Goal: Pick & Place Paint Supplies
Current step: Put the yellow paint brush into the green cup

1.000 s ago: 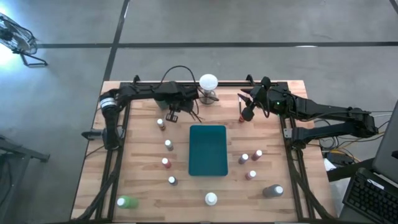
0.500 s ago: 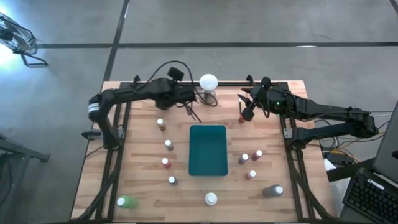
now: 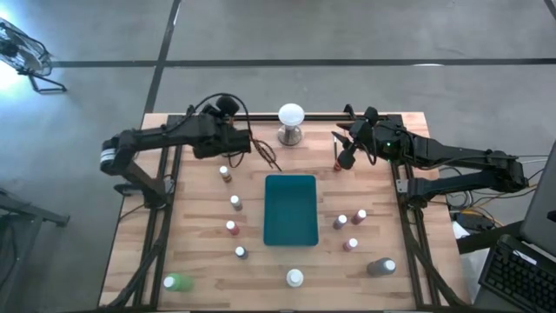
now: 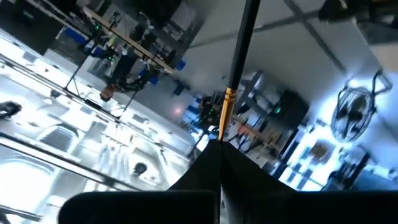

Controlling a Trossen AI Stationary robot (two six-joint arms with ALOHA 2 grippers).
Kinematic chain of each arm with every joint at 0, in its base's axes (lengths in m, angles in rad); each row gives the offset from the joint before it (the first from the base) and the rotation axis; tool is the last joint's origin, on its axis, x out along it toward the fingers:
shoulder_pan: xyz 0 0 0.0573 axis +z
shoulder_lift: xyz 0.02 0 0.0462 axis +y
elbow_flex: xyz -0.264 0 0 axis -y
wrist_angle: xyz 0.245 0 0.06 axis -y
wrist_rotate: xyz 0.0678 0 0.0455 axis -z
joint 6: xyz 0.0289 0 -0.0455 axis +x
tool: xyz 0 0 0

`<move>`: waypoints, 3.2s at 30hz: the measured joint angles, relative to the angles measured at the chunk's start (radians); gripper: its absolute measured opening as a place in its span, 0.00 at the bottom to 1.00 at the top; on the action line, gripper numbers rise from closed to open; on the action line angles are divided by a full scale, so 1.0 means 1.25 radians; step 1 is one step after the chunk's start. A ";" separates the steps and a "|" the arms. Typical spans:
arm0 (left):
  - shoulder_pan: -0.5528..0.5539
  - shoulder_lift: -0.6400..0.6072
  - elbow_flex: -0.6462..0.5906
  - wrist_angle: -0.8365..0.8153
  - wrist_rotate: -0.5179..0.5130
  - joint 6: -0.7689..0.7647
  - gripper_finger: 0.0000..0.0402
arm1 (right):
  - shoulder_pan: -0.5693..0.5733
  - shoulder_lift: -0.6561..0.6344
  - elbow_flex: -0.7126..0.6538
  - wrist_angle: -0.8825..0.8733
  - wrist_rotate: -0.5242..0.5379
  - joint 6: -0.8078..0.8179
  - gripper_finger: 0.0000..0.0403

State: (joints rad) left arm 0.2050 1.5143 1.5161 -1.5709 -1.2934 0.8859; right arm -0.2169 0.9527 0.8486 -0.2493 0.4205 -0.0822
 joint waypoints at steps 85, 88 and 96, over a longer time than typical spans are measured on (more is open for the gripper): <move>0.140 0.229 -0.155 0.276 -0.035 0.337 0.00 | 0.000 0.000 -0.052 0.045 -0.001 -0.006 0.36; 0.137 0.229 -0.155 0.278 -0.026 0.337 0.03 | 0.000 0.000 -0.052 0.045 -0.001 -0.006 0.37; 0.133 0.229 -0.154 0.282 -0.009 0.311 0.09 | 0.000 0.000 -0.052 0.045 0.000 -0.006 0.40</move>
State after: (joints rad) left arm 0.3710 1.8000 1.3231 -1.2190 -1.3051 1.2744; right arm -0.2167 0.9527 0.7834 -0.1936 0.4200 -0.0895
